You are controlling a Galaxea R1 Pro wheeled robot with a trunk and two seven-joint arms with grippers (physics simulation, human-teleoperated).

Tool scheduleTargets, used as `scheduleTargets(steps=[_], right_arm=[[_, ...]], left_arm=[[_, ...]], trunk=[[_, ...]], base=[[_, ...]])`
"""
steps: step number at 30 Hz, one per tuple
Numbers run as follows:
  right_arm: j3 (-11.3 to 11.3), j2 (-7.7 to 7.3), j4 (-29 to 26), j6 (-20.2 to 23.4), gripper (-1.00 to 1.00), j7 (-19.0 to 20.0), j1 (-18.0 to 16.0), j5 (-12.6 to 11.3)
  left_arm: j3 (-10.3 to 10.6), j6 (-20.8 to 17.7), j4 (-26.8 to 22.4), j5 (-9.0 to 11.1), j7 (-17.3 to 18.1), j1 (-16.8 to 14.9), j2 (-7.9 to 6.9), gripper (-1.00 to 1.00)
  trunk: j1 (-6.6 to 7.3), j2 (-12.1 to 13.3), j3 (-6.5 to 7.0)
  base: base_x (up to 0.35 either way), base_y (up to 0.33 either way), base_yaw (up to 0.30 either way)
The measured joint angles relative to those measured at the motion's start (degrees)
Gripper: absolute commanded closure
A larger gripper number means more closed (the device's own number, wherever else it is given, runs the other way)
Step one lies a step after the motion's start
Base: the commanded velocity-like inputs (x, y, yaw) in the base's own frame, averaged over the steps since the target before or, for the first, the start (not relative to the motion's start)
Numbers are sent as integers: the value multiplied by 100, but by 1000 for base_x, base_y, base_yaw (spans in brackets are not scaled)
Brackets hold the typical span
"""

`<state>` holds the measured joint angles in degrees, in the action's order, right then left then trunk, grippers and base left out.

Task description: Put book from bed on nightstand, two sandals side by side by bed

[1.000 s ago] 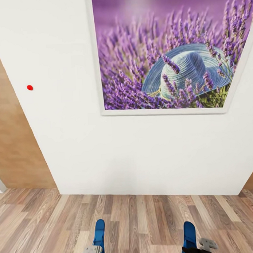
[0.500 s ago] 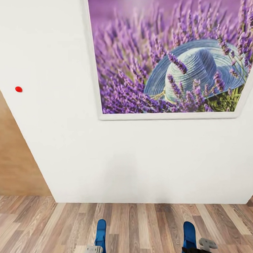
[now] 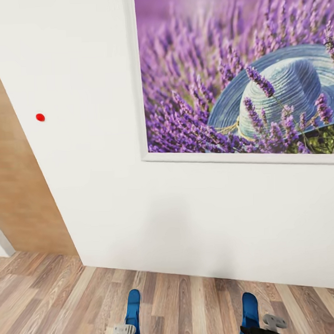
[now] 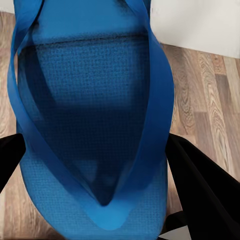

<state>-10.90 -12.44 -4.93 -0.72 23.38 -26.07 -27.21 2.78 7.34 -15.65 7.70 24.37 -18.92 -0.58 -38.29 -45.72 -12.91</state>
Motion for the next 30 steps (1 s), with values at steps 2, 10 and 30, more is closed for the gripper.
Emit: scheduleTargets(steps=[2,10,30], right_arm=[[0,0,0,0,100,-1,0,1],[-1,0,0,0,100,0,0,-3],[-1,-1,-2,1,100,0,2,1]], left_arm=[[0,0,0,0,0,0,0,100],[0,0,1,-1,0,0,-1,100],[0,0,3,-3,0,-1,1,100]], trunk=[[0,0,0],[2,-1,0],[3,-1,0]], base=[[2,0,292],[123,0,277],[310,0,27]])
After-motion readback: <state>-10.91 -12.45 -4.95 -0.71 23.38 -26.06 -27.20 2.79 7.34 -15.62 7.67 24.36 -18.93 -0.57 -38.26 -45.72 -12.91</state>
